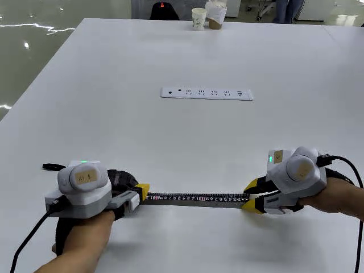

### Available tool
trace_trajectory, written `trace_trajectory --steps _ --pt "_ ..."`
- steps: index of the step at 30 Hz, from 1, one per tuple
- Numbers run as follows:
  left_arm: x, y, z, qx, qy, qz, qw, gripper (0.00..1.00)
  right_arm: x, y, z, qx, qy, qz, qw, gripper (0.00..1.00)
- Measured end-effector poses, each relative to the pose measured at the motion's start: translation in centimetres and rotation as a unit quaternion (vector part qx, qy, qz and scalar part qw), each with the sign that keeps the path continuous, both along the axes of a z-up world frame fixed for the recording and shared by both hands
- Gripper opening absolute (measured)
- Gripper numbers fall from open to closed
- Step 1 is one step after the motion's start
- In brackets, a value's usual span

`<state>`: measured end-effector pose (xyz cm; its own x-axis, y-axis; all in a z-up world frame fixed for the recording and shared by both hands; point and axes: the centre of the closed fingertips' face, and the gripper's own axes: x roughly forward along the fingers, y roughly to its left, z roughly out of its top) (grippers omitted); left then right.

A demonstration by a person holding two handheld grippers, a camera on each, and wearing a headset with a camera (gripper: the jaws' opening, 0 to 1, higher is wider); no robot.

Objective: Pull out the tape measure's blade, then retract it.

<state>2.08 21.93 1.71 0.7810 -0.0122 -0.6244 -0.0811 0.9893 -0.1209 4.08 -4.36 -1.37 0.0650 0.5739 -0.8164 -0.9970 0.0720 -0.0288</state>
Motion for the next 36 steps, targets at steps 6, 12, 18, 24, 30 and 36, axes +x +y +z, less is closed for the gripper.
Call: trace_trajectory --steps 6,12,18,24,30,36 --pt "-0.06 0.1 -0.21 0.0 0.004 0.002 1.0 0.65 -0.09 0.03 -0.01 0.002 0.007 0.001 1.0 0.13" --pt "-0.02 0.3 -0.39 -0.003 0.008 0.007 0.9999 0.64 -0.01 0.03 -0.01 0.004 0.017 -0.013 0.9998 0.13" --pt "-0.05 0.26 -0.51 -0.009 0.011 0.01 0.9998 0.64 0.05 -0.01 -0.01 0.009 0.032 -0.036 0.9988 0.13" --pt "-0.06 0.25 -0.54 -0.007 0.014 0.01 0.9998 0.64 0.03 0.03 0.02 0.011 0.035 -0.045 0.9983 0.12" --pt "-0.02 0.29 -0.69 0.0 0.025 0.005 0.9997 0.64 0.06 0.0 -0.07 0.005 0.029 -0.038 0.9988 0.11" --pt "-0.05 0.33 -0.74 0.005 0.028 0.007 0.9996 0.63 -0.02 -0.03 -0.03 0.005 0.029 -0.034 0.999 0.1"
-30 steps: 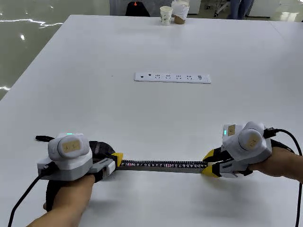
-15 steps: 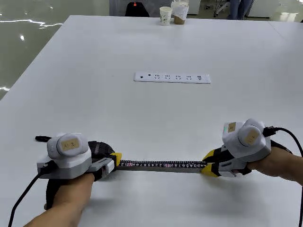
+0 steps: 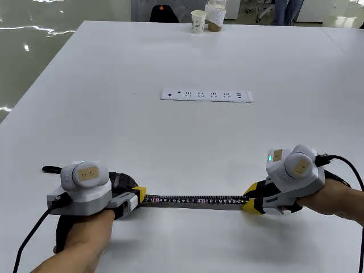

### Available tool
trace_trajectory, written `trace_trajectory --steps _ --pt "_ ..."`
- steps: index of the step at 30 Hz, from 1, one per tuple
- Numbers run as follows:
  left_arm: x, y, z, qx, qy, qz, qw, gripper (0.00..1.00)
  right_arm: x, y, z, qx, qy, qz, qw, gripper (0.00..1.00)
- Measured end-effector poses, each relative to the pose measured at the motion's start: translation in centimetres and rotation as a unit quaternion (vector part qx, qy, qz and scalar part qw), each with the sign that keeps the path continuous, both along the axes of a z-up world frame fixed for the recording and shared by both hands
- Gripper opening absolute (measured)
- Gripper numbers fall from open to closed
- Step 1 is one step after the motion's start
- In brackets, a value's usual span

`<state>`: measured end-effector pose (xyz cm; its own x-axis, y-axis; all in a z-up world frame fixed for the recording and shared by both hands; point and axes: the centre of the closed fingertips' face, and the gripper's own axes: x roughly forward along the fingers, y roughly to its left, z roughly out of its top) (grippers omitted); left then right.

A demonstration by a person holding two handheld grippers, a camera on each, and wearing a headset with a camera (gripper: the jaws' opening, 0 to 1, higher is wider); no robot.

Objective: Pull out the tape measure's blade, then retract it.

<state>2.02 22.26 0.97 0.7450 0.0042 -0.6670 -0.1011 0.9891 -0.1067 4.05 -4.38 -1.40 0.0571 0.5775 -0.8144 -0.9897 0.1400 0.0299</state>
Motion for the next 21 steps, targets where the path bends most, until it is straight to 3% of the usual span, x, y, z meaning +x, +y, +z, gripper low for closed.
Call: trace_trajectory --steps 21 --pt "-0.06 0.13 -0.23 0.006 0.012 -0.001 0.9999 0.59 -0.12 -0.08 0.01 0.001 0.003 0.008 1.0 0.09"
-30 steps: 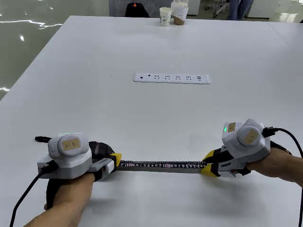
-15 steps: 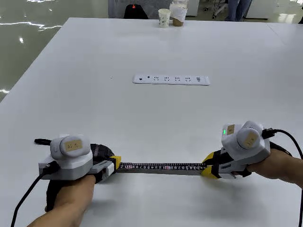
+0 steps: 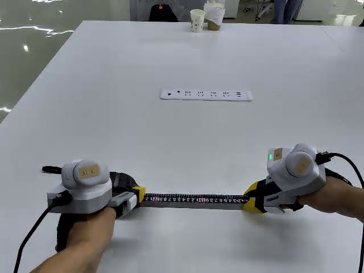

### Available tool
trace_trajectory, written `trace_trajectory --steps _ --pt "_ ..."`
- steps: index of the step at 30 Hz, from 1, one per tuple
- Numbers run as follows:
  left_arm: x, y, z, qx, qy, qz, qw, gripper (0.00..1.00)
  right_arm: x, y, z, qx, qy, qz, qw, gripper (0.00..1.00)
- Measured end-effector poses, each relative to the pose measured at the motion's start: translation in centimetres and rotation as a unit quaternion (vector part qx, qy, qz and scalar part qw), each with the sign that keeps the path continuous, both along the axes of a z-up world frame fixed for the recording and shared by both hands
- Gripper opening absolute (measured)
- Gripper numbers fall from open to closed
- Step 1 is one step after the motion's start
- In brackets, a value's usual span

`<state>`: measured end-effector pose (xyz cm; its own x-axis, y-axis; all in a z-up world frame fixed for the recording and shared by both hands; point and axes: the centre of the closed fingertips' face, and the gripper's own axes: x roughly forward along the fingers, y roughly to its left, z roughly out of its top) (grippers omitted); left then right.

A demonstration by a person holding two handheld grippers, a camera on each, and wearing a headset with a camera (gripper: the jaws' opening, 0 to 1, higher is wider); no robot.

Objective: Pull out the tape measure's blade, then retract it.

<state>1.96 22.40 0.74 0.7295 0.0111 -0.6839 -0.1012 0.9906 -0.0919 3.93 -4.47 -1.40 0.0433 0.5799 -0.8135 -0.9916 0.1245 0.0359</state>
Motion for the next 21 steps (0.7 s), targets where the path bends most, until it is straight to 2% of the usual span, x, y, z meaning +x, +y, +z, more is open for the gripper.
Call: trace_trajectory --steps 21 --pt "0.0 -0.08 0.11 -0.003 0.004 -0.007 1.0 0.58 -0.07 -0.04 0.0 -0.004 -0.002 0.0 1.0 0.09"
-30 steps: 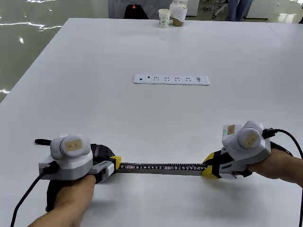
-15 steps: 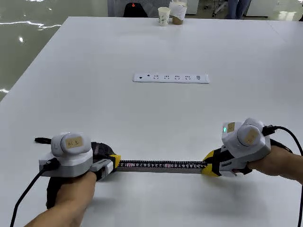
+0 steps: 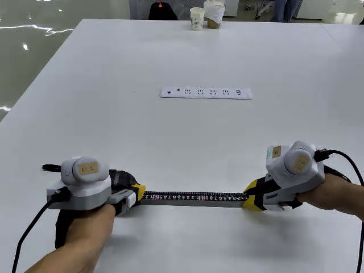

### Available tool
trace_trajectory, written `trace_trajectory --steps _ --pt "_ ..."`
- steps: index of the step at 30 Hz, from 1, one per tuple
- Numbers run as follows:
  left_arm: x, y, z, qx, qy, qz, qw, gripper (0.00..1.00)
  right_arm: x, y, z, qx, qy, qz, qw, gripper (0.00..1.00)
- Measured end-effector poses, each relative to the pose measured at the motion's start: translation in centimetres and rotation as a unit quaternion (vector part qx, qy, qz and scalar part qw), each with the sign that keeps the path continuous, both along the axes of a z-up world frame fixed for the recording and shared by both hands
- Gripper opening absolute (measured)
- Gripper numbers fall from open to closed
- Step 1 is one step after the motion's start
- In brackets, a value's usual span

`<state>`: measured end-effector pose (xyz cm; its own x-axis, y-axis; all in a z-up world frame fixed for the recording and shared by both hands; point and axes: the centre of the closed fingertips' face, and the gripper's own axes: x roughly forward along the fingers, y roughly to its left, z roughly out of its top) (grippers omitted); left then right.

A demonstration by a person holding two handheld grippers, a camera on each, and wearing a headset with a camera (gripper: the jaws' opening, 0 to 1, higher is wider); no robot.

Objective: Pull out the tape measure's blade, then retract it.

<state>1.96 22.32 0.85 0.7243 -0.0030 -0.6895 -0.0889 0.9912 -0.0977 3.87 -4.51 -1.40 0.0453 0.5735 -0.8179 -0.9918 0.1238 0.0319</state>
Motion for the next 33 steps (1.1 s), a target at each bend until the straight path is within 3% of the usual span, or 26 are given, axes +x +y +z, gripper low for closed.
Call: trace_trajectory --steps 33 --pt "-0.16 0.04 0.04 -0.006 0.004 -0.009 0.9999 0.58 -0.19 0.18 0.04 -0.003 -0.004 0.004 1.0 0.1"
